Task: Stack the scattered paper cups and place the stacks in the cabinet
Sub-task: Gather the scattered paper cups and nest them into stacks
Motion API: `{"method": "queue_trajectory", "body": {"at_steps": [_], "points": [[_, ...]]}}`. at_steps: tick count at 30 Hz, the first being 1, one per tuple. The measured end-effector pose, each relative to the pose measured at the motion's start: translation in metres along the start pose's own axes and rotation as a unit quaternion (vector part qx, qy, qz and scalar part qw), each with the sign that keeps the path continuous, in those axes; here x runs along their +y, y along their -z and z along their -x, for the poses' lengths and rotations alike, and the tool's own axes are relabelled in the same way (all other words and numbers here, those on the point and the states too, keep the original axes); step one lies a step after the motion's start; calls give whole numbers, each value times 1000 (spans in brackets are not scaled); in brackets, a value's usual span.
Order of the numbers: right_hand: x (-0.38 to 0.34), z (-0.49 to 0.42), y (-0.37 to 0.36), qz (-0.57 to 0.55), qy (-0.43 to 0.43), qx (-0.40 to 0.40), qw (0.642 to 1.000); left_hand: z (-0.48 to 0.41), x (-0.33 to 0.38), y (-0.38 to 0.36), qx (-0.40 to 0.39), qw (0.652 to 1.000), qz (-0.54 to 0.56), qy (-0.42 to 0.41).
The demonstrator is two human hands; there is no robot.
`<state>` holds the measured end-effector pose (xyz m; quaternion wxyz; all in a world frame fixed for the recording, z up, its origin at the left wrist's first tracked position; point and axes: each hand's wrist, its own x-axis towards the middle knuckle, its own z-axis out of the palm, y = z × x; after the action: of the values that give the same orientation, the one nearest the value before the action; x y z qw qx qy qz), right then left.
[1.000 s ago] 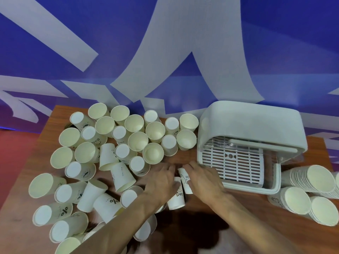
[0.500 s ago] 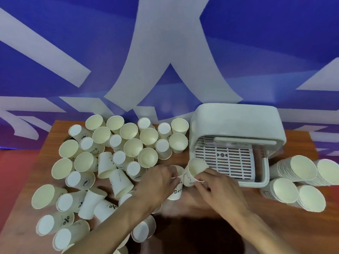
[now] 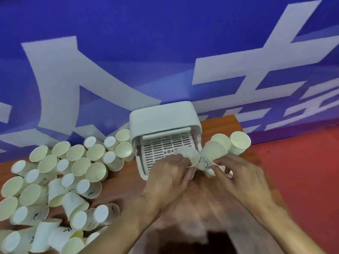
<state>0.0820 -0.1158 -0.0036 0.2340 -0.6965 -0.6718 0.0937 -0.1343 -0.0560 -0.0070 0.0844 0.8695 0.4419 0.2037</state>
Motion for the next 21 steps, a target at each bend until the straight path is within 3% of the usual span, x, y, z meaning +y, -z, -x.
{"method": "queue_trajectory", "body": {"at_steps": [5,13,21], "points": [[83,24,21,1,-43,51,998,-36,49,-53,-2,999,22,-47],[157,35,1,0,-1,1,1000,-38,70,-101,-24,998,59,8],[183,17,-32,11,53,-65,996,-32,69,-135,-95,995,6,43]]}}
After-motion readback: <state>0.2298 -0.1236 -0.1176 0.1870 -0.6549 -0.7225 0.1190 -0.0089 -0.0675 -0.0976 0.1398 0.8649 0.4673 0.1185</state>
